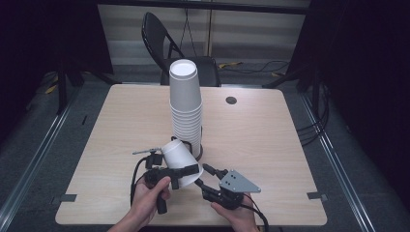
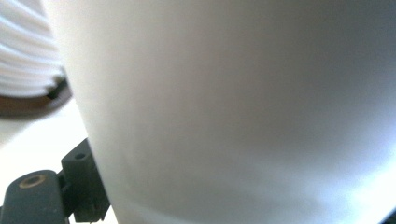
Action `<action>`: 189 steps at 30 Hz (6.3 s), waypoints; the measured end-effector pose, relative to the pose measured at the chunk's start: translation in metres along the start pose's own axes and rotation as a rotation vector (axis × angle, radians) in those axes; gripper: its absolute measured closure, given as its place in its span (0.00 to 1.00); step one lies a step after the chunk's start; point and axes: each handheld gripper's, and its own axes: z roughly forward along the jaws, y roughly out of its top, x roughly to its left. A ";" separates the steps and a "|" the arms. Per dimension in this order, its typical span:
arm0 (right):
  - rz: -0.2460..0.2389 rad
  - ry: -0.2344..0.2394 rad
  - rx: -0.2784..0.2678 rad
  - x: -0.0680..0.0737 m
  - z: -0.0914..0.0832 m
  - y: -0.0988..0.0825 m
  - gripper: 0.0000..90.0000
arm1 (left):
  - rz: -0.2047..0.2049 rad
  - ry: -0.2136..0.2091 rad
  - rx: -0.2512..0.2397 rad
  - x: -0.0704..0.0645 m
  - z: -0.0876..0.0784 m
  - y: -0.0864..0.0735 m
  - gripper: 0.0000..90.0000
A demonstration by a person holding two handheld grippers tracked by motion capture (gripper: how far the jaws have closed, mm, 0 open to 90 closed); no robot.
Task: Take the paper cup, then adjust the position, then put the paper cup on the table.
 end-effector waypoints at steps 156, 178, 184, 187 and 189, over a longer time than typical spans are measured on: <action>0.188 0.181 0.649 -0.057 -0.010 0.026 0.98 | 1.406 0.107 0.278 -0.022 0.022 -0.043 0.10; 0.248 0.181 0.677 -0.038 0.009 0.029 0.99 | 1.428 0.062 0.238 -0.036 0.038 -0.054 0.05; 0.271 0.177 0.695 -0.038 0.013 0.027 0.99 | 1.453 0.068 0.230 -0.037 0.038 -0.056 0.07; 0.280 0.181 0.689 -0.038 0.014 0.027 0.99 | 1.455 0.069 0.225 -0.038 0.036 -0.055 0.07; 0.281 0.181 0.684 -0.038 0.013 0.027 0.99 | 1.448 0.067 0.221 -0.038 0.036 -0.056 0.08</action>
